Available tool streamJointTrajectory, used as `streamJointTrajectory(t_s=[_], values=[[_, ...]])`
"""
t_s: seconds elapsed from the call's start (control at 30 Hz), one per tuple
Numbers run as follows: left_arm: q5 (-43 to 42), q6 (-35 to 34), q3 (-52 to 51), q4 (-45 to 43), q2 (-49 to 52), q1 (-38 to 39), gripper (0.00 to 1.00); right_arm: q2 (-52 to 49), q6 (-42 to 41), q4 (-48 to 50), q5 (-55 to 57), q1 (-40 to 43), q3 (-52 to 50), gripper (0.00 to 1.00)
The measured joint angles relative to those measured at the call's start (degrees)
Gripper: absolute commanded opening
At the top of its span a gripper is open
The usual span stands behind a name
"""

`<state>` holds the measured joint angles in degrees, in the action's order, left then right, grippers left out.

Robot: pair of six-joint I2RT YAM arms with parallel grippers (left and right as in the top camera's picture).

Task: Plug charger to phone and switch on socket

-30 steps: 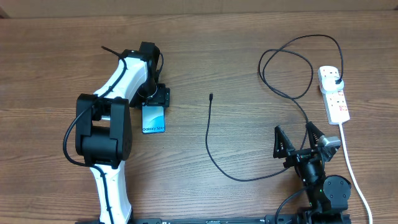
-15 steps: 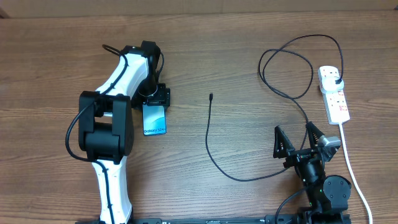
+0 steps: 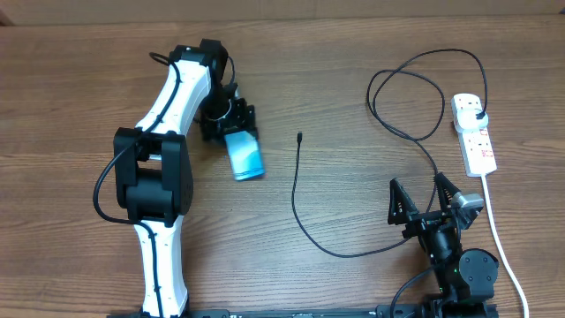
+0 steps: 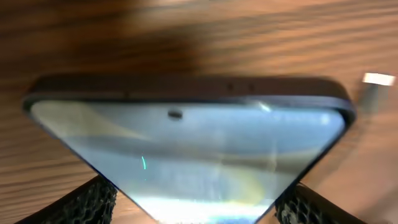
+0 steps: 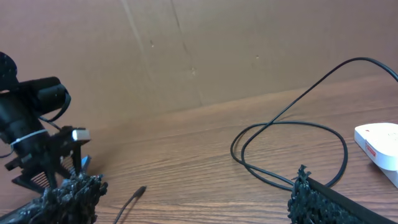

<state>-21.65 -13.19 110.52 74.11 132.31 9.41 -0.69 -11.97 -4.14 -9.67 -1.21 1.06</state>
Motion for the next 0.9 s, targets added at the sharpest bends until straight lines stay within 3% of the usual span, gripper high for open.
streamJointTrajectory(t_s=[0.13, 0.27, 0.57, 0.9], values=[[-9.42, -0.9, 0.11, -0.31, 0.0, 0.0, 0.76, 0.0, 0.0, 0.0, 0.02, -0.02, 0.0, 1.0], [-11.85, -1.64, 0.26, -0.42, 0.0, 0.0, 0.77, 0.0, 0.0, 0.0, 0.02, 0.0, 0.0, 1.0], [-4.11, -1.73, 0.48, -0.61, 0.0, 0.0, 0.79, 0.0, -0.02, 0.0, 0.0, -0.02, 0.0, 1.0], [6.45, -1.29, 0.5, -5.31, 0.0, 2.34, 0.94, 0.0, -0.02, 0.02, 0.02, -0.02, 0.0, 1.0]])
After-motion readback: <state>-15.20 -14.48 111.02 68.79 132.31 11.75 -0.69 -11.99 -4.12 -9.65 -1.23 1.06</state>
